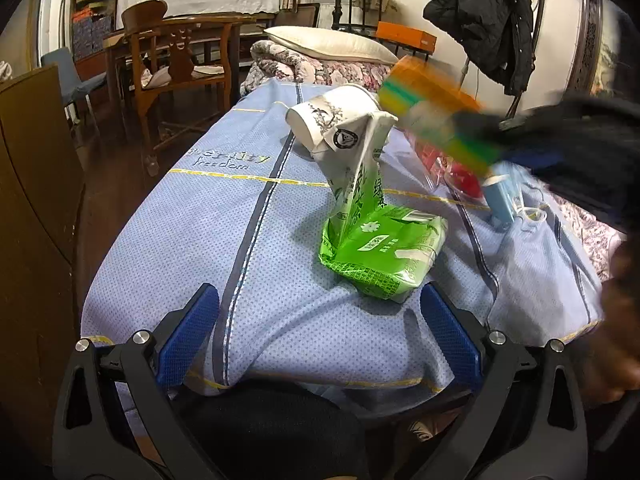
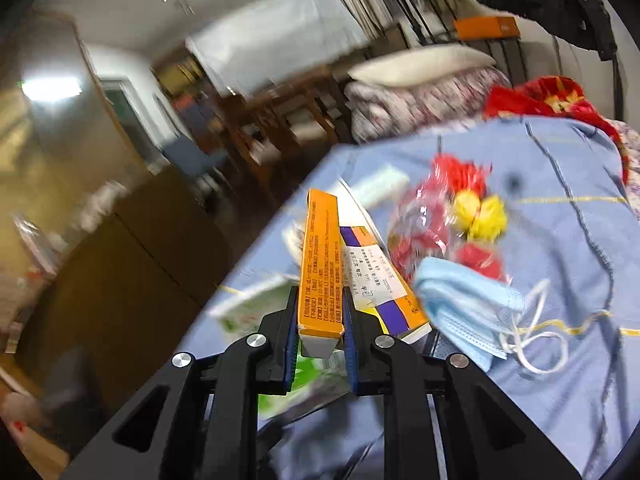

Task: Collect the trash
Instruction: 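Grasp the orange medicine box with the right tool, then grasp the white-and-green tea packet with the left tool while the right tool holds the orange box, then carry both items over the red wastebasket and open both tools to drop them, then move both tools back over the remaining trash on the bed, then grasp the red round plastic container with the right tool, then grasp the blue face mask with the left tool while the right tool holds the red container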

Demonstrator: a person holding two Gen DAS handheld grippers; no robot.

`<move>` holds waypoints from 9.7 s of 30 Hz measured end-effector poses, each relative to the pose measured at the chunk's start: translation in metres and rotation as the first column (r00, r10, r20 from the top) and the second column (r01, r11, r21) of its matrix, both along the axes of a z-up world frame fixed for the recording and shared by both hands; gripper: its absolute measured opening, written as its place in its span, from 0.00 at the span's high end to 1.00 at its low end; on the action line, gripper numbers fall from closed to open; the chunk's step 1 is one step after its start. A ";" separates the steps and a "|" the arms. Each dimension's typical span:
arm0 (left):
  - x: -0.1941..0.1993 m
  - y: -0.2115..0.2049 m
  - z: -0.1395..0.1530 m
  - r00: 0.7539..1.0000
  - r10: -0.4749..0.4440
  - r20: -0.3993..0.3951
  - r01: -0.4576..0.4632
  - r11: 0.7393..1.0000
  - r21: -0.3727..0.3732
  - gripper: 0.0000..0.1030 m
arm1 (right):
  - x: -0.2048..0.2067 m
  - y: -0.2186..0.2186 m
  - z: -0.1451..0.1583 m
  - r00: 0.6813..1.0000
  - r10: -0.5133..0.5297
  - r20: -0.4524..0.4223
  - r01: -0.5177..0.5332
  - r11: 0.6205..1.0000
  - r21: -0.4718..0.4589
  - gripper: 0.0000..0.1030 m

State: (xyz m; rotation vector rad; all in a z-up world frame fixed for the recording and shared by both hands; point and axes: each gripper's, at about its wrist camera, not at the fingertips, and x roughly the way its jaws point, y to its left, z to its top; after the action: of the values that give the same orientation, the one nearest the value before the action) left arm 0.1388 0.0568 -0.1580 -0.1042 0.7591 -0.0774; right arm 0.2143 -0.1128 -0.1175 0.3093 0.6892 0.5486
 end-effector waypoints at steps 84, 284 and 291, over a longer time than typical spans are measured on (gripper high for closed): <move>-0.058 -0.177 0.117 0.883 -0.421 0.208 0.426 0.904 0.022 0.73 | -0.197 -0.287 -0.015 0.913 -0.402 0.069 0.395 0.913 0.097 0.78; 0.082 -0.064 -0.003 0.999 -0.032 -0.007 0.032 0.997 0.064 0.36 | -0.014 -0.108 -0.067 0.942 -0.333 0.031 0.335 0.940 -0.072 0.47; 0.065 -0.057 0.008 0.992 -0.123 0.034 0.125 0.991 -0.041 0.76 | -0.020 -0.105 -0.063 0.949 -0.311 0.057 0.313 0.949 -0.043 0.47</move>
State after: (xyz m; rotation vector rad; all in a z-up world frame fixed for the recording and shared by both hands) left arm 0.2040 0.0003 -0.1500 -0.0963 0.7327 -0.2129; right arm 0.1944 -0.2180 -0.1807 0.3477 0.5908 0.2351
